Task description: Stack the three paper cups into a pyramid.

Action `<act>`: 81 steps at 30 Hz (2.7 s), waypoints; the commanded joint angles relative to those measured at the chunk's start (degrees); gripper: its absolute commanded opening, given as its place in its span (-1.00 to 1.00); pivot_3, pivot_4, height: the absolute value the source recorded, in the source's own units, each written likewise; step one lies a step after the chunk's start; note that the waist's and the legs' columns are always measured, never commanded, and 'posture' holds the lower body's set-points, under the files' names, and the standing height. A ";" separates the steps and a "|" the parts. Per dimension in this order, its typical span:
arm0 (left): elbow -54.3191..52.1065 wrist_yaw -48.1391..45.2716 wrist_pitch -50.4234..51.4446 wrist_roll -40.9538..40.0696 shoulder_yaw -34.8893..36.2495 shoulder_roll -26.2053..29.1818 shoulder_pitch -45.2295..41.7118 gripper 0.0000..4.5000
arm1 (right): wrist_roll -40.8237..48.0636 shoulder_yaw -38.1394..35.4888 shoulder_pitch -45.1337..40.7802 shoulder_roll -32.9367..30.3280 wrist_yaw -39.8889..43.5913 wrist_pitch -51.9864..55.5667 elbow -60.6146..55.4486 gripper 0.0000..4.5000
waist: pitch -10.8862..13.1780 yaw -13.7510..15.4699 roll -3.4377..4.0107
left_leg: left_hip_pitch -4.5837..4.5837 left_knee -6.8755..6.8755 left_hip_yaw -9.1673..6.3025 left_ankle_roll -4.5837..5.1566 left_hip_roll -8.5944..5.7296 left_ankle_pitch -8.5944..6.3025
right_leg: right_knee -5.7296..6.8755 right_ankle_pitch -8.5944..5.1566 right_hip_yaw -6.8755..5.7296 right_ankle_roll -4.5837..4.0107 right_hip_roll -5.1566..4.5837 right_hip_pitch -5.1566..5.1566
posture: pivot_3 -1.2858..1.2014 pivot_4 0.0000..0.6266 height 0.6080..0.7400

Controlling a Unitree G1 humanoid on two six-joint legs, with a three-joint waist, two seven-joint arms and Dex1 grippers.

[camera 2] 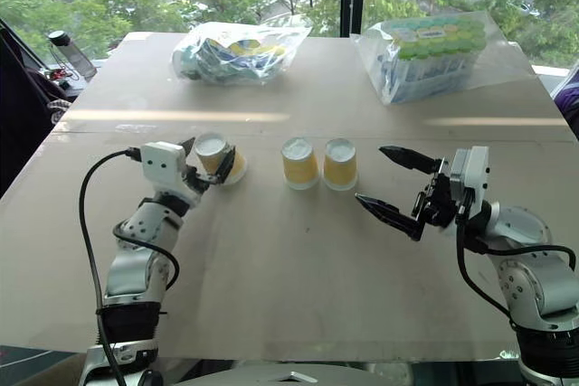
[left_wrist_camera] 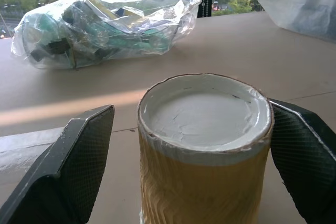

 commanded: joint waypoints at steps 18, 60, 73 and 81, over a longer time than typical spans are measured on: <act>-2.95 -8.99 3.44 -6.83 -1.83 3.27 -9.58 0.15 | 2.03 -3.88 3.16 0.22 -1.34 -2.95 -2.13 1.00 | 0.00 0.76 -0.01 | -0.03 0.06 0.03 0.00 -0.02 0.00 | 0.07 0.00 -0.06 0.00 0.01 0.00 | 0.03 -0.52 1.00; 13.96 -40.86 20.19 -8.77 -16.80 4.56 -39.76 0.15 | 0.84 -6.41 15.84 4.35 -7.24 -10.84 -6.56 1.00 | 0.06 -0.60 -0.10 | -0.08 0.27 0.08 0.00 -0.04 0.00 | 0.24 -0.02 -0.03 0.01 0.12 -0.02 | 0.03 -0.52 1.00; 13.37 -39.90 19.90 -8.27 -16.70 4.88 -39.16 0.15 | 1.94 -6.21 13.83 4.77 -7.65 -10.50 -6.24 1.00 | 0.06 -0.61 -0.10 | -0.07 0.28 0.08 0.00 -0.04 0.00 | 0.27 -0.02 -0.03 0.01 0.12 -0.02 | 0.03 -0.52 1.00; 13.03 -39.20 19.18 -7.71 -16.58 5.09 -38.19 0.96 | 1.80 -6.11 13.35 4.70 -7.54 -10.46 -5.92 1.00 | 0.06 -0.61 -0.10 | -0.07 0.28 0.08 0.00 -0.04 0.00 | 0.28 -0.02 -0.03 0.01 0.12 -0.02 | 0.03 -0.52 1.00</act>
